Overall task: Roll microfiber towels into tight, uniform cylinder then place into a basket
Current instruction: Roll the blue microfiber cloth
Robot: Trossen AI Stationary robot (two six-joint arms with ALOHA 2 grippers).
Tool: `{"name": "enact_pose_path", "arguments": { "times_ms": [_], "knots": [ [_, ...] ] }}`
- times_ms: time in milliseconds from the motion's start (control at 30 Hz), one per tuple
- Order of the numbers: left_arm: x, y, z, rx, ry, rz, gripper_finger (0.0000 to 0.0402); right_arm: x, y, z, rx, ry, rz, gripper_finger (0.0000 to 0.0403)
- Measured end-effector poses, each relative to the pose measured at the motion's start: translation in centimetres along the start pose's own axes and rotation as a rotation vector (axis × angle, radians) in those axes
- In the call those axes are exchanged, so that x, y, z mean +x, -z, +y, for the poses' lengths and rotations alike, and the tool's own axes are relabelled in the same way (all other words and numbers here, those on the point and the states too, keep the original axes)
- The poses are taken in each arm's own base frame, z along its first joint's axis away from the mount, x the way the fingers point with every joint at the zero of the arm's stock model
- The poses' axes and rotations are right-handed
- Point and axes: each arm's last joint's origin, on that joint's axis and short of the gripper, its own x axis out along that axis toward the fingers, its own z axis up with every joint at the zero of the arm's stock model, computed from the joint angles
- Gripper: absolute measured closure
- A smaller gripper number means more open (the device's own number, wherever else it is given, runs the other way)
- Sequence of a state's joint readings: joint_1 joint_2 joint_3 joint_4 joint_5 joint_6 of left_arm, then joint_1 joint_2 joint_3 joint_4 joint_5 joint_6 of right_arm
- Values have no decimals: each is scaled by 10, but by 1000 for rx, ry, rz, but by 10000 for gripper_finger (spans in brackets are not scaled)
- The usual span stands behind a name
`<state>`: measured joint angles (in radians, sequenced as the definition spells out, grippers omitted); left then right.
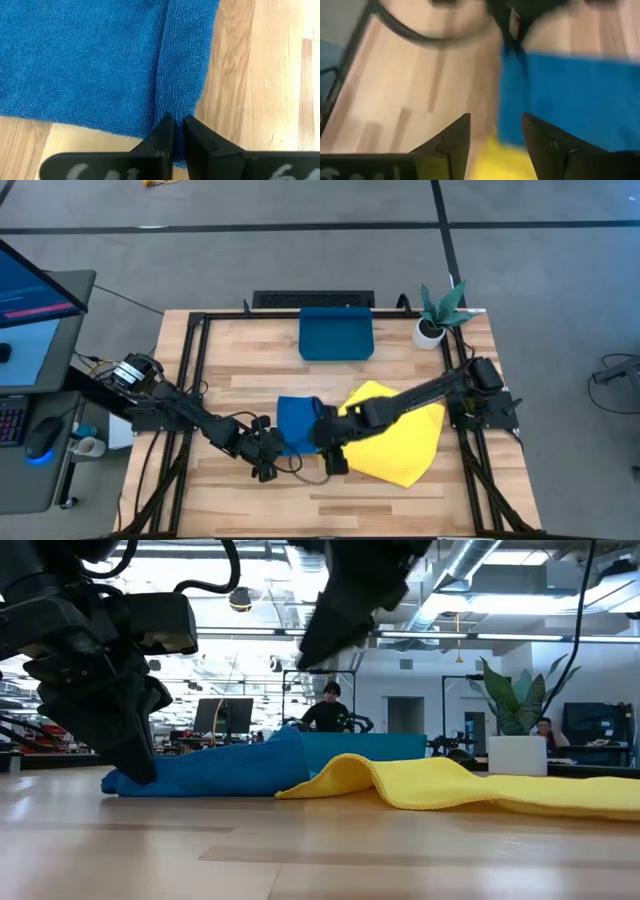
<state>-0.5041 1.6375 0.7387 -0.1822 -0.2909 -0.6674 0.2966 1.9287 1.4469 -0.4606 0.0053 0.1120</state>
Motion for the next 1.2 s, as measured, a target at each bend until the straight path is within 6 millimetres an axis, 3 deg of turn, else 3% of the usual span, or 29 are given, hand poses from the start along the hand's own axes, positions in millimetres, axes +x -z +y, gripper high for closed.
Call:
{"name": "enact_pose_path", "arguments": {
  "times_ms": [167, 333, 433, 500, 633, 867, 1200],
  "knots": [
    [0, -1, -1, -3, 8, -4, 391, 24, 0, 24, -186, -9, -91, 208],
    [1, -3, 1, -14, 21, -1, 390, 45, 5, 21, -229, 40, -87, 227],
    [1, -4, 2, -20, 25, -3, 390, 60, 18, 15, -253, 50, -3, 240],
    [1, -4, 2, -20, 25, -4, 390, 70, 14, 15, -256, 49, -51, 248],
    [1, -4, 1, -30, 46, 10, 390, 74, 19, 13, -247, 52, -22, 262],
    [1, -5, 1, -88, 88, 38, 390, 77, 21, -6, -85, 86, 7, 283],
    [0, -7, -1, -101, 111, 17, 390, 78, 22, -34, 130, 121, 23, 286]
  ]
}}
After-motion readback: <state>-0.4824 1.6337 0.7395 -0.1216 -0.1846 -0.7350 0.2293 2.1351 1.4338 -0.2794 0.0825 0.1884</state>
